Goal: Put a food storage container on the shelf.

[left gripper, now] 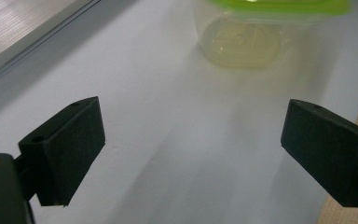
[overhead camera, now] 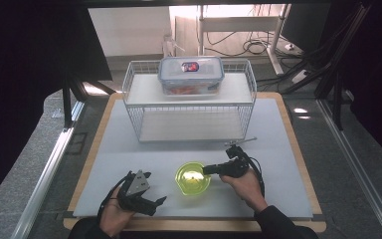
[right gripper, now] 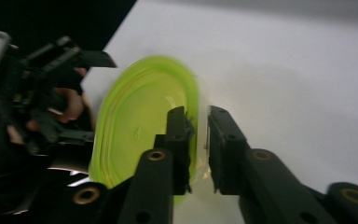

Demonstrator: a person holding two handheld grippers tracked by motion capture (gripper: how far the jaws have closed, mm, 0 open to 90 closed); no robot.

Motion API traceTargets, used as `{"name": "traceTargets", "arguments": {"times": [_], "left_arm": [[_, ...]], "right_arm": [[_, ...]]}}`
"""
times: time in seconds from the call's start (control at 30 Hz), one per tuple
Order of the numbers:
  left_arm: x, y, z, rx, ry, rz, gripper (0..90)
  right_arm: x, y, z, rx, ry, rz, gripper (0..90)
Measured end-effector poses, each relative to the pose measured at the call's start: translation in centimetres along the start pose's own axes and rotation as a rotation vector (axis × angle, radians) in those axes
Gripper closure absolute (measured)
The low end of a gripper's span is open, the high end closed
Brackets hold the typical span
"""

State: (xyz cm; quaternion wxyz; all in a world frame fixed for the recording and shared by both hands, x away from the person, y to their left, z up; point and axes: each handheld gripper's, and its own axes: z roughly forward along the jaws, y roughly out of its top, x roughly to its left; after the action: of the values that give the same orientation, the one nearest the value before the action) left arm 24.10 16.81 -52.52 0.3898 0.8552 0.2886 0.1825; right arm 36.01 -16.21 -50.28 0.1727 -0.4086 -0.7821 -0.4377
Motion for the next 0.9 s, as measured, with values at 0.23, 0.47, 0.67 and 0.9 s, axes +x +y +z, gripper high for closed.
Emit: {"name": "traceTargets", "arguments": {"times": [0.23,0.47,0.67,0.9], "left_arm": [[0.0,0.0,0.0,-0.006,0.005,0.001,6.1],[0.2,0.0,-0.3,-0.023,0.012,-0.018,6.2],[0.3,0.0,-0.4,-0.027,0.014,-0.028,5.8],[0.3,0.0,-0.3,-0.022,0.014,-0.027,5.8]], "right_arm": [[0.5,0.1,-0.3,0.015,0.032,0.023,81.8],[0.8,0.4,-1.3,-0.033,0.056,0.029,81.9],[1.4,1.0,-2.5,-0.075,0.058,0.019,81.8],[1.8,1.9,-3.9,-0.126,0.055,0.015,81.8]]}}
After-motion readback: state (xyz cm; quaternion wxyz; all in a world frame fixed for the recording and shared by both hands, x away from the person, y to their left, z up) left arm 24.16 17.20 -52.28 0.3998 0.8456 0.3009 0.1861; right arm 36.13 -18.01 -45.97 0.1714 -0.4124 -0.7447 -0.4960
